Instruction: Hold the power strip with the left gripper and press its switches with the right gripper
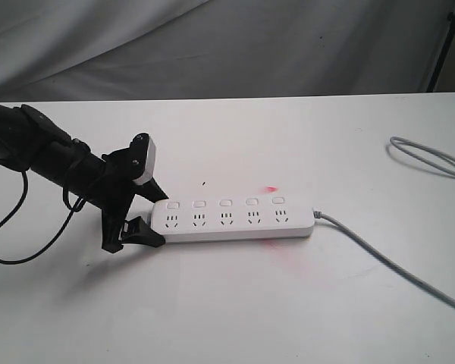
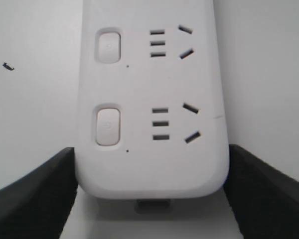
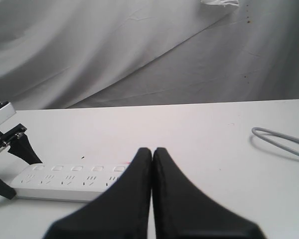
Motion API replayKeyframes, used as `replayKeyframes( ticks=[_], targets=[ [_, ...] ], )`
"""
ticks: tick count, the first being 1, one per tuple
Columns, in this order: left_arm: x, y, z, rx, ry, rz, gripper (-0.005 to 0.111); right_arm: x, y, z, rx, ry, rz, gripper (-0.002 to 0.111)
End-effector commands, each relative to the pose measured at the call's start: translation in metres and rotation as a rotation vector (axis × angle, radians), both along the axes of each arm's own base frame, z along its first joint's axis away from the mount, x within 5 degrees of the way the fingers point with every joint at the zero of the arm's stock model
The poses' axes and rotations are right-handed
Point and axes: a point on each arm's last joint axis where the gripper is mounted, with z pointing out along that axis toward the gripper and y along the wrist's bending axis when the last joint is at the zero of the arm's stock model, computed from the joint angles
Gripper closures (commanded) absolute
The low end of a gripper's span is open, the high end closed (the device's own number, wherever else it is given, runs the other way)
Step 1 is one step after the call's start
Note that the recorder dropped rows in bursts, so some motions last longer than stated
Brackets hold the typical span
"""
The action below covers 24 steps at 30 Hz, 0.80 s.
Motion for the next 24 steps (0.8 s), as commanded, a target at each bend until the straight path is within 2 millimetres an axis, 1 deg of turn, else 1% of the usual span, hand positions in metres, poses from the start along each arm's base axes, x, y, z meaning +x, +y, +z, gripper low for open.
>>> replayKeyframes(
  ticks=[1,21,23,24],
  targets=[
    [0.0002,-0.0020,0.0011,0.000,-0.006,-0.007,0.037,-0.0004,0.0000,-0.0014,-0.003,0.002,0.001,0.108],
    [-0.0007,-0.0028,0.0018,-0.011,0.006,-0.008,0.037,-0.0004,0.0000,-0.0014,-0.003,0.002,0.001,0.108],
    [0.0002,-0.0045,0.0031,-0.034,0.014,0.018,0.033,-0.0004,0.0000,-0.0014,-0.003,0.002,0.001,0.108],
    [0.0006,-0.0051,0.0036,-0.042,0.024,0.037,0.028,-0.0004,0.0000,-0.0014,-0.003,0.002,0.001,0.108]
  ],
)
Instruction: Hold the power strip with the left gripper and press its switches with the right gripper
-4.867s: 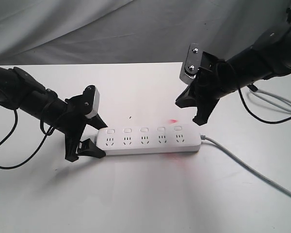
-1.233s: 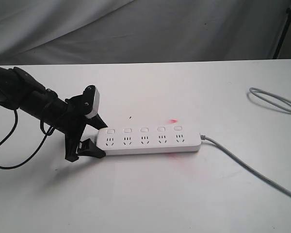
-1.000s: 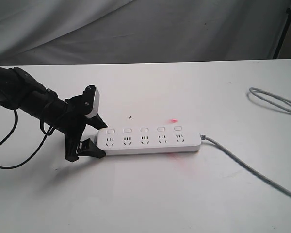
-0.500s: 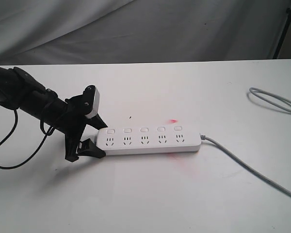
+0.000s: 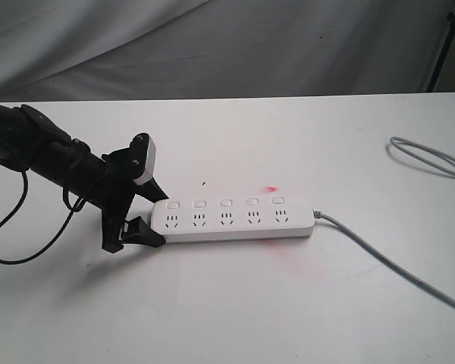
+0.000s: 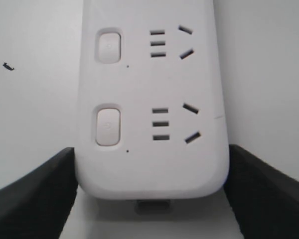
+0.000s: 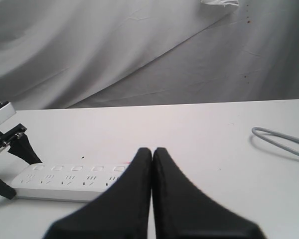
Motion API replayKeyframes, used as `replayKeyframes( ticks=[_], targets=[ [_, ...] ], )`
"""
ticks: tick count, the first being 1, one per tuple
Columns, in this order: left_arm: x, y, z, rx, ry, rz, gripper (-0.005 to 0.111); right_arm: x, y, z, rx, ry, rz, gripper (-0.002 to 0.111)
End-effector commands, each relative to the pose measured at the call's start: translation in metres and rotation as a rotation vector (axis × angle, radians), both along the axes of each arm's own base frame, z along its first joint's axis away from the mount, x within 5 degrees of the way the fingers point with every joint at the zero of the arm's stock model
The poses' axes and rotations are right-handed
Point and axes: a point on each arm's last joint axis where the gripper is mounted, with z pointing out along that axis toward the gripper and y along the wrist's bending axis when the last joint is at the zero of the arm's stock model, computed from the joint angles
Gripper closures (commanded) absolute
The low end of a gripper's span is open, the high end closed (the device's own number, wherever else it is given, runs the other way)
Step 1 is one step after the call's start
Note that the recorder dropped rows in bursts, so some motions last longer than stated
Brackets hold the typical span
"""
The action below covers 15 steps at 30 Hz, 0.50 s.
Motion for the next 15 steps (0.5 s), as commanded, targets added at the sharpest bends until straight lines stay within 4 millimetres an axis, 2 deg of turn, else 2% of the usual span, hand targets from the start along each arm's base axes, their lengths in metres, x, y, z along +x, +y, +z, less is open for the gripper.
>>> replayKeyframes(
  ticks=[1,3,5,8,11,15],
  targets=[
    [0.001,-0.006,0.004,-0.049,0.027,0.045,0.022,0.000,0.000,-0.001,-0.003,0.002,0.001,0.108],
    [0.002,-0.006,0.005,-0.061,0.028,0.063,0.009,0.000,0.000,-0.001,-0.003,0.002,0.001,0.108],
    [0.002,-0.006,0.005,-0.062,0.029,0.068,0.002,0.000,0.000,-0.001,-0.003,0.002,0.001,0.108],
    [0.002,-0.005,0.009,-0.056,0.035,0.082,0.002,0.000,0.000,-0.001,-0.003,0.002,0.001,0.108],
    [0.003,-0.003,0.024,-0.061,0.013,0.101,0.002,0.000,0.000,-0.001,-0.003,0.002,0.001,0.108],
    [0.000,0.007,0.062,-0.019,-0.093,0.068,0.002,0.000,0.000,-0.001,-0.003,0.002,0.001,0.108]
  ],
)
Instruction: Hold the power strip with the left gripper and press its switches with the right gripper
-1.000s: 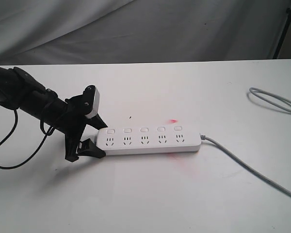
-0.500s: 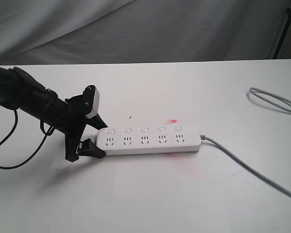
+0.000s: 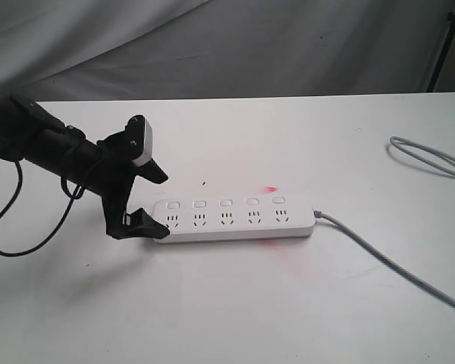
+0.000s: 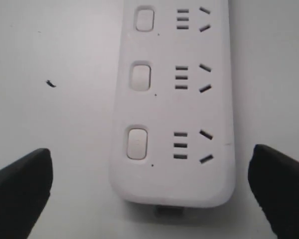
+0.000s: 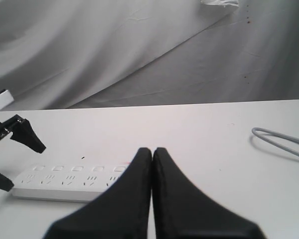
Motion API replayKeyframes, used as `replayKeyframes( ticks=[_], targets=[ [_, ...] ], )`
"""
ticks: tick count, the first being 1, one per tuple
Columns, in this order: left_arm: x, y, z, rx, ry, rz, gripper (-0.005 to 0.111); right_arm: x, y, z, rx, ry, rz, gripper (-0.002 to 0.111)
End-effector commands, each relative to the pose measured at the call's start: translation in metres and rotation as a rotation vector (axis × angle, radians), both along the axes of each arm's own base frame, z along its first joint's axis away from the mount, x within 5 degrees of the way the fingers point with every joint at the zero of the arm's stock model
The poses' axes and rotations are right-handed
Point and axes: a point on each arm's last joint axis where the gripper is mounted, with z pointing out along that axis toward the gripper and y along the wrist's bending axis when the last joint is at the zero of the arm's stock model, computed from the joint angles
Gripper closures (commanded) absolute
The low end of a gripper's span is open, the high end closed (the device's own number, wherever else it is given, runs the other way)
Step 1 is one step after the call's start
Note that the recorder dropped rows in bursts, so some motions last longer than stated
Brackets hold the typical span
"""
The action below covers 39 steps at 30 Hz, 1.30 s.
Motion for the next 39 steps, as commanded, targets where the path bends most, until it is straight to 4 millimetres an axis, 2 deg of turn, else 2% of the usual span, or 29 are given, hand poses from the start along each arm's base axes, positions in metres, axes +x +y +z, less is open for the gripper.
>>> replayKeyframes(
  ticks=[1,5,12,17,21,30,33,35,39],
  targets=[
    [-0.003,0.012,0.052,0.042,-0.123,-0.010,0.002,0.000,0.000,-0.002,-0.004,0.005,0.001,0.108],
    [-0.013,0.030,0.101,0.132,-0.227,0.025,0.002,0.000,0.000,-0.002,-0.004,0.005,0.001,0.108],
    [-0.047,0.055,0.177,0.199,-0.348,0.150,0.002,0.000,0.000,-0.002,-0.004,0.005,0.001,0.108],
    [-0.080,0.067,0.213,0.185,-0.297,0.274,0.002,0.000,0.000,-0.002,-0.004,0.005,0.001,0.108],
    [-0.105,0.077,0.238,0.139,-0.216,0.483,0.002,0.000,0.000,-0.002,-0.004,0.005,0.001,0.108],
    [-0.152,0.094,0.287,-0.046,-0.293,0.703,0.003,0.000,0.000,-0.002,-0.004,0.005,0.001,0.108],
    [-0.171,0.100,0.302,-0.116,-0.309,0.754,0.016,0.000,0.000,-0.002,-0.004,0.005,0.001,0.108],
    [-0.184,0.104,0.310,-0.149,-0.336,0.763,0.034,0.000,0.000,-0.002,-0.004,0.005,0.001,0.108],
    [-0.210,0.112,0.324,-0.202,-0.414,0.768,0.081,0.000,0.000,-0.002,-0.004,0.005,0.001,0.108]
  ],
)
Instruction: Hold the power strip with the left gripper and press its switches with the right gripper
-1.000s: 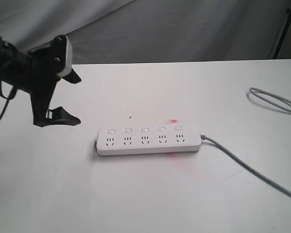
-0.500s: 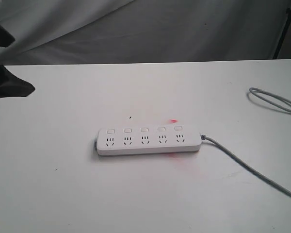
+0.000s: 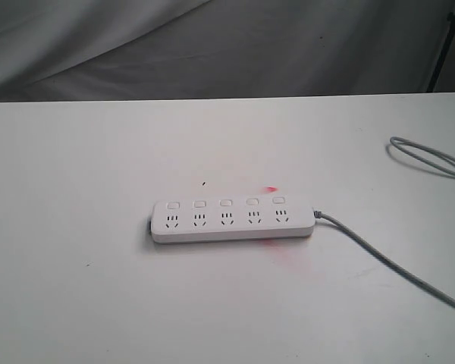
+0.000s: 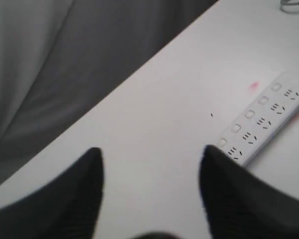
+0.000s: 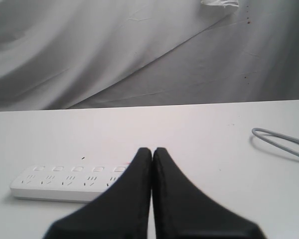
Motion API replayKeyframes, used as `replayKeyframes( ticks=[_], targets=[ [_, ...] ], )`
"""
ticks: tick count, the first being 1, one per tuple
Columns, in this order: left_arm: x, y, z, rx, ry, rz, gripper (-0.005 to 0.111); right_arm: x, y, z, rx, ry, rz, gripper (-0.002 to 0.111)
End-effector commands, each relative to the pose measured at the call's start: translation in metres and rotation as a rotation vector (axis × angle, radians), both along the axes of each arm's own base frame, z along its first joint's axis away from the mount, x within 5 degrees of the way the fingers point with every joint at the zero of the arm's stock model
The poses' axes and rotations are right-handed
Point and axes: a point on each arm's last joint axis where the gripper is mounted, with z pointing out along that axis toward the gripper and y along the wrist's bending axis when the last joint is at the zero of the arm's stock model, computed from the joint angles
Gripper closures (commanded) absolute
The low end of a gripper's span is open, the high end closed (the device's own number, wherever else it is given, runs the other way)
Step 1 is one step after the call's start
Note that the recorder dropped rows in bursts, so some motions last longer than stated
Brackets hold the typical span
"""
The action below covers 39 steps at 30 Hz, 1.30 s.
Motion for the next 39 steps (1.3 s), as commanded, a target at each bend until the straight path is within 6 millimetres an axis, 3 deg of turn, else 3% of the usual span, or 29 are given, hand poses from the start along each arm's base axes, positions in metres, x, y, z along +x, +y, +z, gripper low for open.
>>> replayKeyframes(
  ticks=[1,5,10,17,25,33,39],
  targets=[
    [-0.034,0.012,0.020,-0.053,-0.116,0.024,0.105,0.000,0.000,-0.001,-0.004,0.004,0.001,0.108],
    [-0.073,0.028,0.033,-0.126,-0.196,0.115,0.106,0.000,0.000,-0.001,-0.004,0.004,0.001,0.108],
    [-0.120,0.057,0.029,-0.210,-0.132,0.346,0.106,0.000,0.000,-0.001,-0.004,0.004,0.001,0.108],
    [-0.154,0.079,0.012,-0.242,-0.096,0.507,0.106,0.000,0.000,-0.001,-0.004,0.004,0.001,0.108],
    [-0.150,0.083,-0.041,-0.318,-0.091,0.607,0.106,0.000,0.000,-0.001,-0.004,0.004,0.001,0.108],
    [-0.115,0.072,-0.097,-0.505,-0.436,0.525,0.106,0.000,0.000,-0.001,-0.004,0.004,0.001,0.108],
    [-0.098,0.060,-0.150,-0.622,-0.368,0.487,0.106,0.000,0.000,-0.001,-0.004,0.004,0.001,0.108]
  ],
)
